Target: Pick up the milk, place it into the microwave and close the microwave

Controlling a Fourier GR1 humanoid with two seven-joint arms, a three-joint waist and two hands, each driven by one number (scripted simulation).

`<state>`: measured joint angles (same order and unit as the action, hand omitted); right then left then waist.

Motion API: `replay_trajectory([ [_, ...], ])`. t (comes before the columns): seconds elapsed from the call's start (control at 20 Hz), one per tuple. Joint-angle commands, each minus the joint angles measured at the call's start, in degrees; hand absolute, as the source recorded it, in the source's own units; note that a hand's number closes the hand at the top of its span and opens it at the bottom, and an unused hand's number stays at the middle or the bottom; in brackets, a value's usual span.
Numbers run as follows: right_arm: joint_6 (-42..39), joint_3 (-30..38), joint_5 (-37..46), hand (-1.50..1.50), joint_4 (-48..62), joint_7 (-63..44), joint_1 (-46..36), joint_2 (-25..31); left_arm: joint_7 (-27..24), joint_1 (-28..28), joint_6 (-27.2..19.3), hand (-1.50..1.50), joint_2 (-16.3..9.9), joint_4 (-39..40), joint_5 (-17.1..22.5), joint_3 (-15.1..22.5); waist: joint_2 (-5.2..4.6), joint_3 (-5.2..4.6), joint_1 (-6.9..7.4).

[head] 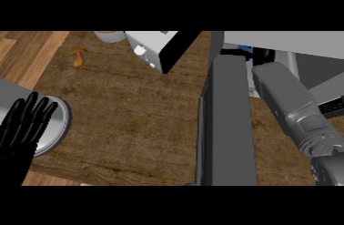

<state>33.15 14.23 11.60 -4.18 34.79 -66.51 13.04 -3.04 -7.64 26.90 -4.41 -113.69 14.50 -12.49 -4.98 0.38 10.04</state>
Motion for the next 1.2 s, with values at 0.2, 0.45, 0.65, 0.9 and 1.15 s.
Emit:
replay_trajectory([
  [0.2, -3.87, 1.84, -1.77, -1.5, -0.16, 0.33, 0.41, -0.83, 0.53, 0.56, -0.56, -1.5, 0.63, -0.08, -2.0, 1.76, 0.7, -0.03, -0.59],
  [0.45, -4.05, 2.44, -2.18, -1.5, -0.14, 0.72, 1.53, 0.24, 0.22, 0.84, -0.84, -1.5, 1.47, 0.18, -3.96, 3.5, 0.59, -0.04, -1.1],
  [0.65, -5.28, 2.16, -1.79, -1.5, -0.09, 3.31, 4.46, 0.95, 0.83, -0.13, -1.07, -1.5, 2.31, -1.84, -3.99, 4.68, 0.92, 0.04, -1.26],
  [0.9, -10.37, 2.46, -2.06, -1.5, -0.23, 3.31, 4.26, 3.27, 0.01, -0.48, -1.51, -1.5, 3.69, -1.4, -5.62, 6.35, 1.27, 0.0, -1.95],
  [1.15, -14.12, 3.29, -2.9, -1.5, -0.5, 5.74, 6.47, 2.57, 0.01, 0.05, -3.07, -1.5, 4.37, -1.25, -7.16, 8.25, 1.77, -0.02, -3.26],
])
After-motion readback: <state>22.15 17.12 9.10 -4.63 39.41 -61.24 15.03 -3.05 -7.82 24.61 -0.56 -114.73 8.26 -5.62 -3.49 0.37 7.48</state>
